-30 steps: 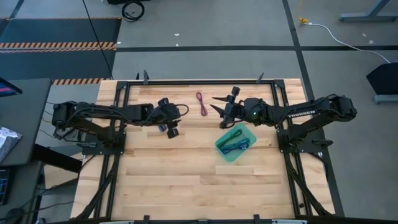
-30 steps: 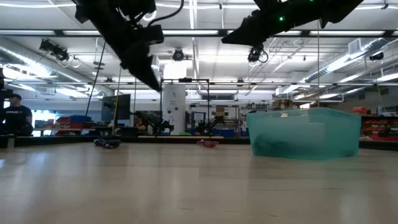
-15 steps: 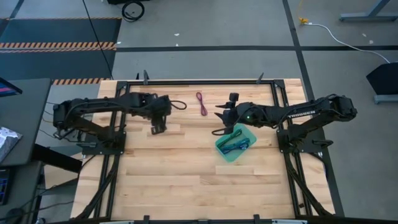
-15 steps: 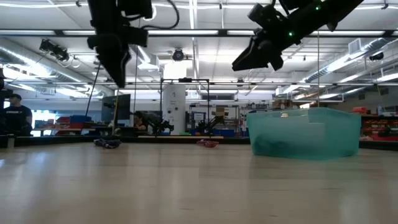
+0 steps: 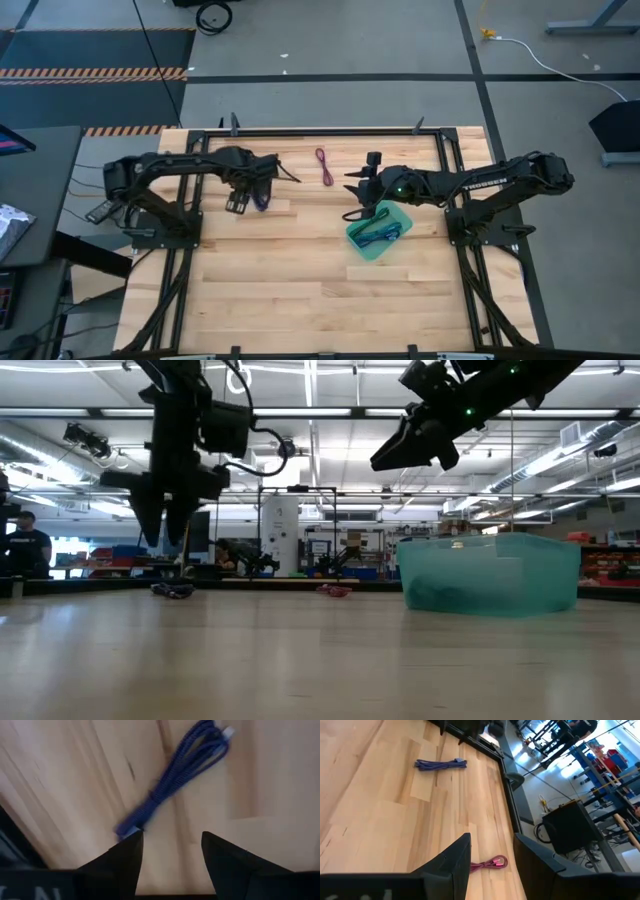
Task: Pick and place USB-C Cables
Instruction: Put the violet charger cable into the green bin
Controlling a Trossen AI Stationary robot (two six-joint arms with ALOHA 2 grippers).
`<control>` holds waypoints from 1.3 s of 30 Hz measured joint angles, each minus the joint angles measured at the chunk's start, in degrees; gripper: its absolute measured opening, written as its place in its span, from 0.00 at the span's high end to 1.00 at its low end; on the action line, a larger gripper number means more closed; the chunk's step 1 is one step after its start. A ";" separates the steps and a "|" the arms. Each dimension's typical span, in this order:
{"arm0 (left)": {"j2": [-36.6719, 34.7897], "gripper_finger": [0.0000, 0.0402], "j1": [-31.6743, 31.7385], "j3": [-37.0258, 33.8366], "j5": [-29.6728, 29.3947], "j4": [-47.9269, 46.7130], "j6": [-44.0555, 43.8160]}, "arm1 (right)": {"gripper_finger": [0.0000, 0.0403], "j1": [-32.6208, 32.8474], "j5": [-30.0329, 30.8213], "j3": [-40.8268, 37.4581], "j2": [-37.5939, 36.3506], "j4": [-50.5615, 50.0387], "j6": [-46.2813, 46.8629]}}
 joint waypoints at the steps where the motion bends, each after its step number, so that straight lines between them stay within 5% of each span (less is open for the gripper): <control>1: 0.91 0.48 0.01 0.00 -0.78 1.12 2.64 | 0.62 0.00 -0.04 0.00 0.00 -0.08 0.24; 12: 9.83 0.48 1.09 -0.02 -0.60 3.58 15.72 | 0.62 0.00 -0.25 0.00 0.00 -1.72 1.36; 26: 17.53 0.56 4.56 -1.72 -2.44 8.06 16.38 | 0.62 0.02 -0.32 0.00 0.00 -2.14 2.92; 30: 18.56 0.65 3.18 -2.43 -3.88 7.57 11.31 | 0.62 0.00 -0.30 0.00 0.00 -2.51 2.91; 36: 18.54 0.94 0.93 -0.69 -4.76 6.10 3.40 | 0.62 0.00 -0.28 0.00 0.00 -2.48 2.91; 39: 18.57 0.94 0.30 0.26 -4.55 6.97 -1.52 | 0.62 0.00 -0.28 0.00 0.00 -2.49 2.91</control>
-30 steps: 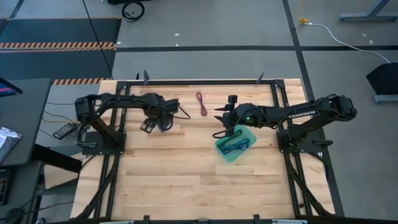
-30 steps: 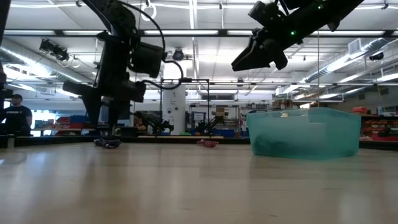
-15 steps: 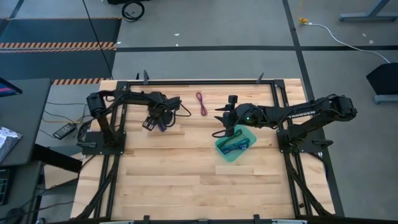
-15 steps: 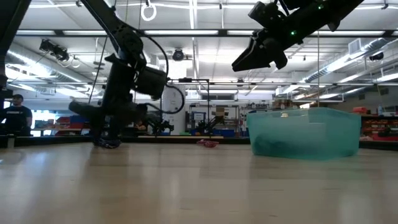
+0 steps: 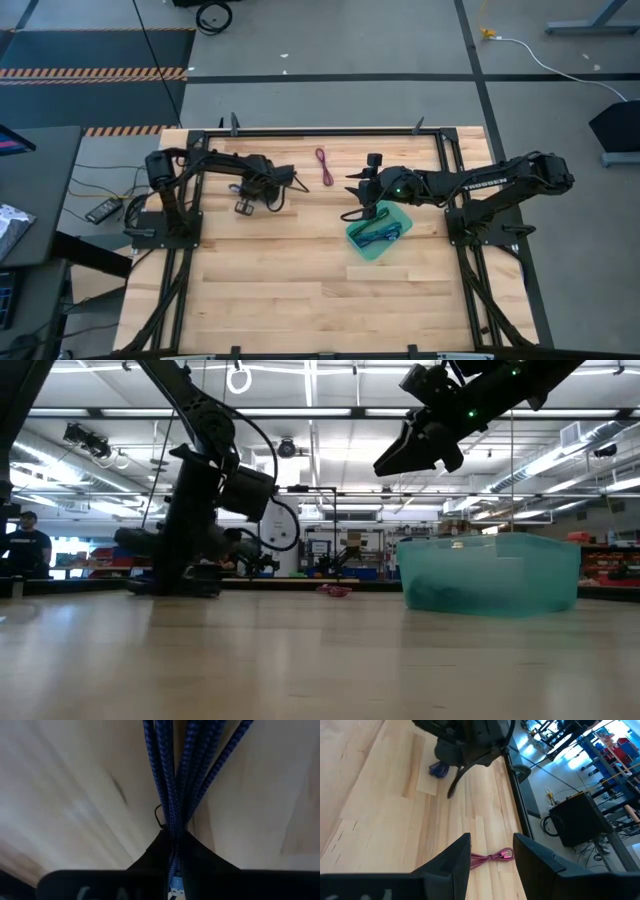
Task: Pick and place USB-C Cables
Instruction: Put the violet charger cable into the green bin
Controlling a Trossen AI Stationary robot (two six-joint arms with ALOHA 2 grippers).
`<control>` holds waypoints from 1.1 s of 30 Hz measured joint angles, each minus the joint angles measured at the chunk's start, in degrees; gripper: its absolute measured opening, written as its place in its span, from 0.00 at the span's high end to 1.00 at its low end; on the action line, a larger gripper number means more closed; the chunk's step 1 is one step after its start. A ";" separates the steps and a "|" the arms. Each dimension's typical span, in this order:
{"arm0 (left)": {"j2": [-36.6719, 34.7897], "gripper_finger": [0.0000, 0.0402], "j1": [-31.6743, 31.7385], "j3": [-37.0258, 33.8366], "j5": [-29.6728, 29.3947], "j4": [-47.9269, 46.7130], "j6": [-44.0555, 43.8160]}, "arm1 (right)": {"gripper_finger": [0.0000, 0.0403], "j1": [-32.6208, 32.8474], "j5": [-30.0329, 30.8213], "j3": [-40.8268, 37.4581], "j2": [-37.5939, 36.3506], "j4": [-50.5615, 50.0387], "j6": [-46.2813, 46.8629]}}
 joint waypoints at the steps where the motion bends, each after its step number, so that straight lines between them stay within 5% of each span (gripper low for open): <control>1: 0.06 0.95 -0.21 0.35 0.08 0.03 -2.41 | 0.62 0.00 0.00 0.00 0.00 0.00 0.00; 8: -0.24 0.95 -1.67 4.74 6.21 -0.72 -14.33 | 0.62 0.13 1.56 -0.02 0.00 0.65 0.92; 15: -7.33 0.95 -5.61 6.19 12.51 10.58 -19.87 | 0.62 1.97 19.93 -0.04 -1.03 11.45 3.13; 25: -22.09 0.95 -6.24 -3.30 26.27 46.57 -24.38 | 0.62 5.53 4.52 -0.02 -2.08 23.63 8.02; 33: -22.68 0.95 -8.16 -17.21 30.61 85.86 -28.25 | 0.62 5.89 -1.38 0.00 -1.84 27.02 14.59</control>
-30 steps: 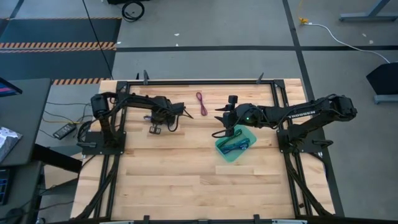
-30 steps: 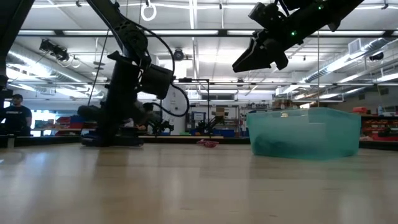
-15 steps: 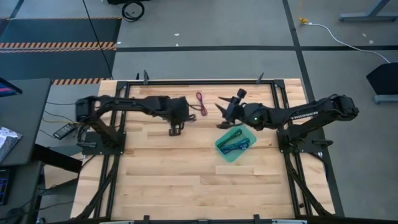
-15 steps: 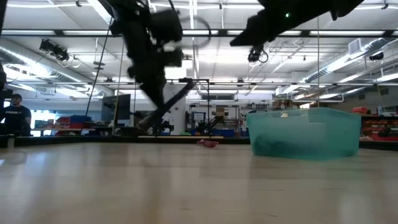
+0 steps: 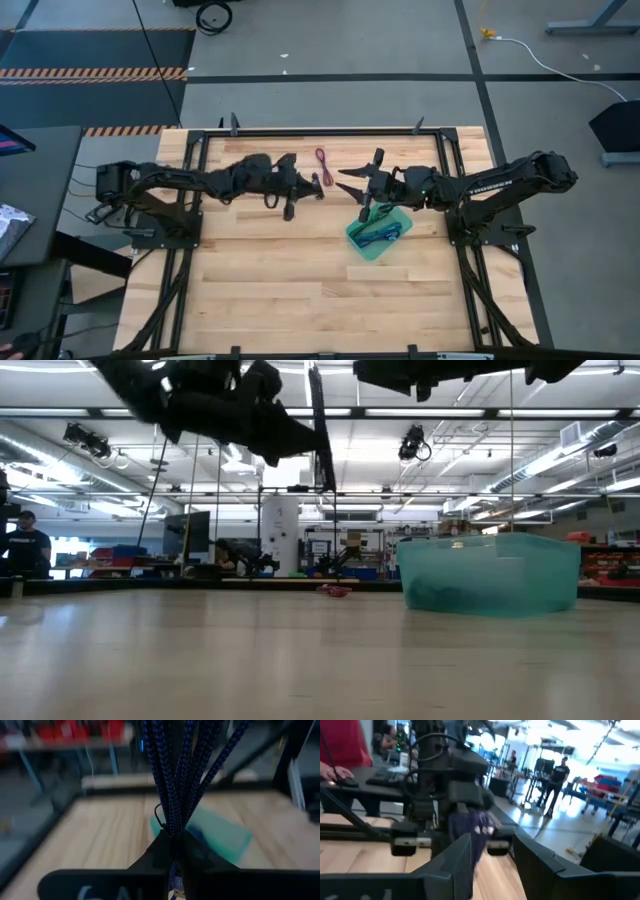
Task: Pick and place USB-C Cables
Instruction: Put the violet charger cable into the green bin
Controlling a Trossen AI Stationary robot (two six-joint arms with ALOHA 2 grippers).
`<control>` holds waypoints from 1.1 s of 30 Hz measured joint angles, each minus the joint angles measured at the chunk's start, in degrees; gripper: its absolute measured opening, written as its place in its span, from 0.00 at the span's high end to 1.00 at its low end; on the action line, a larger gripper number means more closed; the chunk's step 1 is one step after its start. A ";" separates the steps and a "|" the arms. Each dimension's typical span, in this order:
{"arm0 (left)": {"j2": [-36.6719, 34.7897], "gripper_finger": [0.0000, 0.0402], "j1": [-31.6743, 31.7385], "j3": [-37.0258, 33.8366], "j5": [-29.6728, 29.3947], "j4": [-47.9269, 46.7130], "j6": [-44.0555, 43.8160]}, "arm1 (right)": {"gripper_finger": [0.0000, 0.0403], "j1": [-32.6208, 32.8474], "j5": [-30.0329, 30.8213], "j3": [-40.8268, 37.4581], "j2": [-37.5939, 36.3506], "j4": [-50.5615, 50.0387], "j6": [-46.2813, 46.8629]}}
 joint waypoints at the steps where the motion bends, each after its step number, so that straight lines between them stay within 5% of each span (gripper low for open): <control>1: 0.33 0.95 -0.10 -1.97 0.00 4.70 -0.07 | 0.62 0.06 0.26 0.00 0.02 -0.51 0.55; 5: 1.06 0.95 0.56 -6.40 -0.21 16.43 -2.12 | 0.62 0.32 -1.85 -0.02 0.04 -1.18 0.73; 16: 1.65 0.95 1.20 -4.38 -5.22 13.21 -4.95 | 0.59 -1.70 -1.14 0.00 10.20 9.60 1.38; 23: 1.65 0.95 1.13 -2.06 -5.20 1.04 -4.47 | 0.43 -1.59 -1.16 3.59 15.73 11.46 0.32; 33: 1.87 0.95 -1.46 -2.04 -5.20 3.28 -1.83 | 0.25 -1.60 4.75 5.46 20.65 12.20 0.85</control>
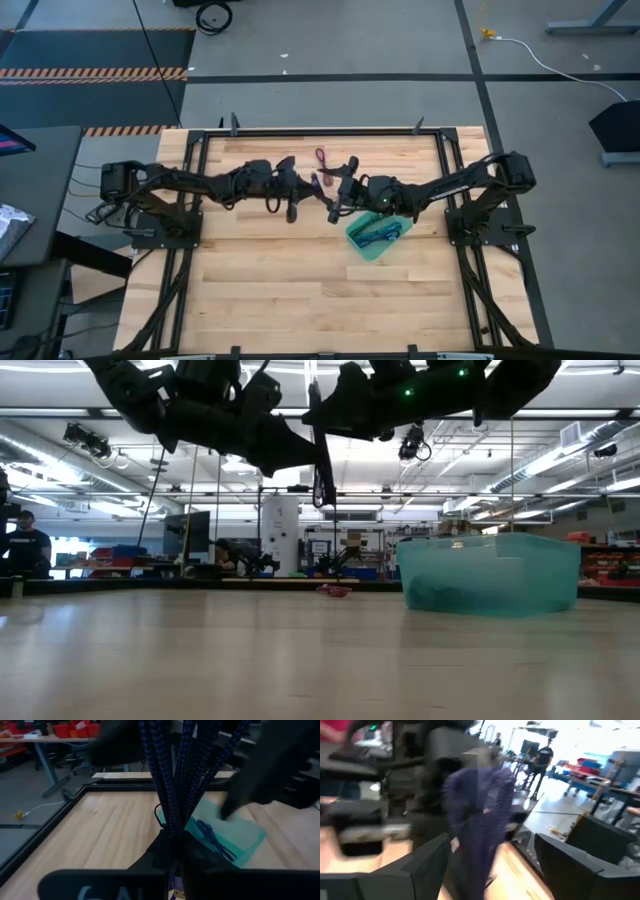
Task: Pick and place USB-C Cables
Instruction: Put the violet charger cable into the green bin
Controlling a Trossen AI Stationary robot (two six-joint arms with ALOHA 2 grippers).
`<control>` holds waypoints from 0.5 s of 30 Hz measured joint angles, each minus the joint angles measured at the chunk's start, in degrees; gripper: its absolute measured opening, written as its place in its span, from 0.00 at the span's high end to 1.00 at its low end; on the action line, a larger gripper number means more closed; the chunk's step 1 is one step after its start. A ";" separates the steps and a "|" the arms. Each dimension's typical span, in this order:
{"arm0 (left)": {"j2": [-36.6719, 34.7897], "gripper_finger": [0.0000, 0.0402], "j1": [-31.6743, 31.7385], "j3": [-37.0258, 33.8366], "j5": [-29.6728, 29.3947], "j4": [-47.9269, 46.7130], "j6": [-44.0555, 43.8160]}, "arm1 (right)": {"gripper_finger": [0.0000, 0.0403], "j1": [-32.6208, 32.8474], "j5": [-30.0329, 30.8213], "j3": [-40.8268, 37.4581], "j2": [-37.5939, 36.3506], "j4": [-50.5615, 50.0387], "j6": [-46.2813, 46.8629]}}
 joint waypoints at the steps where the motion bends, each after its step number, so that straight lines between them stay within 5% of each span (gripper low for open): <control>1: 0.00 0.95 -0.40 0.00 0.00 0.01 0.18 | 0.25 0.01 0.30 0.00 0.01 -0.15 -0.02; 15: 0.00 0.94 -2.18 0.00 -5.15 -2.26 2.62 | 0.31 3.10 9.56 0.00 -0.27 -1.15 -4.87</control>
